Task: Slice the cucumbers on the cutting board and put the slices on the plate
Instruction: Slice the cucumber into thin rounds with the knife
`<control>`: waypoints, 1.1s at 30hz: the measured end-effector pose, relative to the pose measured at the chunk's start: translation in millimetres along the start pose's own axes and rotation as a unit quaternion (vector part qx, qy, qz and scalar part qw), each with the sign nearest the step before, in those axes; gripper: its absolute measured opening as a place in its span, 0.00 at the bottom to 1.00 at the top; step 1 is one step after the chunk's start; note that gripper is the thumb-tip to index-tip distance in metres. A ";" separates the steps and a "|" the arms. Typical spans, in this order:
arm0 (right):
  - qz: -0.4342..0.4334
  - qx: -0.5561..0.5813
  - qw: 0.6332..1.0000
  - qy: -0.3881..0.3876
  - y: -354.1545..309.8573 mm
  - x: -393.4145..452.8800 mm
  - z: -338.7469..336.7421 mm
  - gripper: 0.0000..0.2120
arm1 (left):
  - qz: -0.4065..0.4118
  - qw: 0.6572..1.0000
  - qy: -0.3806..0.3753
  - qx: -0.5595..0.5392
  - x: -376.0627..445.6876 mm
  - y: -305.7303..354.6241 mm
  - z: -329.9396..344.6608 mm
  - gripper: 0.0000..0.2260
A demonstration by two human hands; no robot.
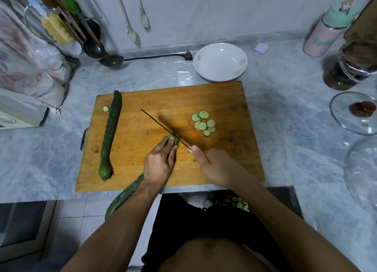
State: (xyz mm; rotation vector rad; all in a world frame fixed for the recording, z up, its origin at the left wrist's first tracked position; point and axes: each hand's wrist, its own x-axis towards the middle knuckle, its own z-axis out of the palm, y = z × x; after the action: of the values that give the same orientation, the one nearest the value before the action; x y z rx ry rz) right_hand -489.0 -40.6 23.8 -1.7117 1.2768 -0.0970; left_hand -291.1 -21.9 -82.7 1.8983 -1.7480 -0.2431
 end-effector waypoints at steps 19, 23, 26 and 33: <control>0.012 -0.014 1.000 -0.011 -12.1 1.1 -4.7 0.35 | 0.022 1.000 0.004 0.002 0.8 -0.8 -1.9 0.14; 0.027 -0.026 0.999 -0.017 -10.3 17.5 2.8 0.36 | 0.032 0.999 0.009 0.006 1.8 -4.1 -1.2 0.15; 0.026 -0.043 0.999 -0.002 -8.9 29.4 16.0 0.33 | 0.043 0.999 0.014 0.008 1.3 -4.0 -0.2 0.17; 0.014 -0.031 0.999 0.018 -3.8 28.5 18.1 0.33 | 0.029 0.999 0.023 -0.008 -0.7 -1.8 -2.4 0.14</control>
State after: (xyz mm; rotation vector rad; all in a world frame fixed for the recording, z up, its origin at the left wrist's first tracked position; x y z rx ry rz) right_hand -463.4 -51.3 4.2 -1.7515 1.3413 -0.0722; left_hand -288.5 -20.6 -81.8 1.8256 -1.7621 -0.1897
